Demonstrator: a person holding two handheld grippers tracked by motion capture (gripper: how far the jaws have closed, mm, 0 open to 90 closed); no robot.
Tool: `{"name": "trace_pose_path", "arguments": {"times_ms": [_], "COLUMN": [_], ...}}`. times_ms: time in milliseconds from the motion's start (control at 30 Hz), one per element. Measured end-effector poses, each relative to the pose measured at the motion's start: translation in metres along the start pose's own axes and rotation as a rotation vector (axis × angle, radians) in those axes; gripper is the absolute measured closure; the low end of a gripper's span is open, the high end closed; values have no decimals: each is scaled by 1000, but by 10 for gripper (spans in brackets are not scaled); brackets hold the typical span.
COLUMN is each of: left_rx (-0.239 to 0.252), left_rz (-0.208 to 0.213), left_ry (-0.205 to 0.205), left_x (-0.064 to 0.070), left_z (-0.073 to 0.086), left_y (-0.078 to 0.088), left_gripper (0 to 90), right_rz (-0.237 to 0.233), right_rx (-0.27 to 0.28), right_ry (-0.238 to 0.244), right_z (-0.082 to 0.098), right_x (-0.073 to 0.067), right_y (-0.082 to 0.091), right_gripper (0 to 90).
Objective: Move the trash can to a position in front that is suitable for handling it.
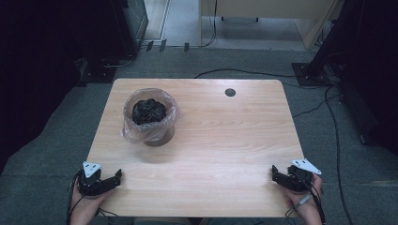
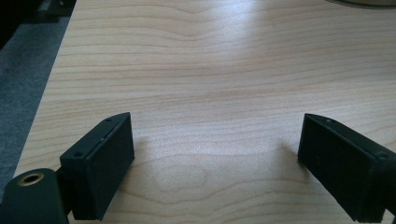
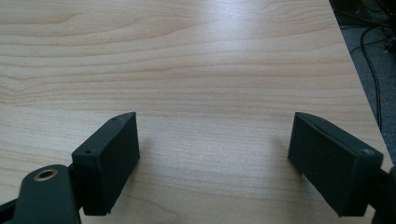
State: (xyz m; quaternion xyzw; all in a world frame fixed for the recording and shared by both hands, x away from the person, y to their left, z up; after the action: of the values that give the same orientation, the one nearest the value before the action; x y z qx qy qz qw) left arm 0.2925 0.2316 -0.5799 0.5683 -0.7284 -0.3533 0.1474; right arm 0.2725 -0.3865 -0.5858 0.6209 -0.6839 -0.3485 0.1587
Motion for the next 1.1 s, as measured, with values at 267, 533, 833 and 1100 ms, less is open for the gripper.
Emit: {"name": "trace_pose_path", "arguments": {"times_ms": [267,533,833,1100], "left_rx": [3,76,188,243], "left_rz": [-20,-37,-44,-56], "left_ry": [11,105,186,219], "left_x": [-1,-6,-16,-13], "left_z": [1,-18,-70,-113], "left_y": [2,9,13,-1], "left_gripper": [151,337,469,586], "right_rz": [2,-6,-1,19], "right_rx": [2,3,2,27], "right_ry": [-1,-8,-1,-10], "right_z": [0,0,1,0], "right_x": [0,-1,-2,-1], "right_y": [0,1,1,3], "right_gripper": [164,177,178,272]}}
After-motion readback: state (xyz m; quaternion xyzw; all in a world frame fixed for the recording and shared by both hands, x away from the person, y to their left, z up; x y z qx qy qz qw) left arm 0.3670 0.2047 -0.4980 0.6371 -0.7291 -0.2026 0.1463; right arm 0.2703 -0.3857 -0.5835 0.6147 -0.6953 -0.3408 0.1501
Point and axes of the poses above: each handheld gripper's, and its own axes: y roughly backward along the jaws, z roughly out of its underside, x roughly to its right, the point moved 9 cm from there along -y, roughly forward along the jaws, and after that the axes turned 15 degrees about -y, right-handed, at the moved point
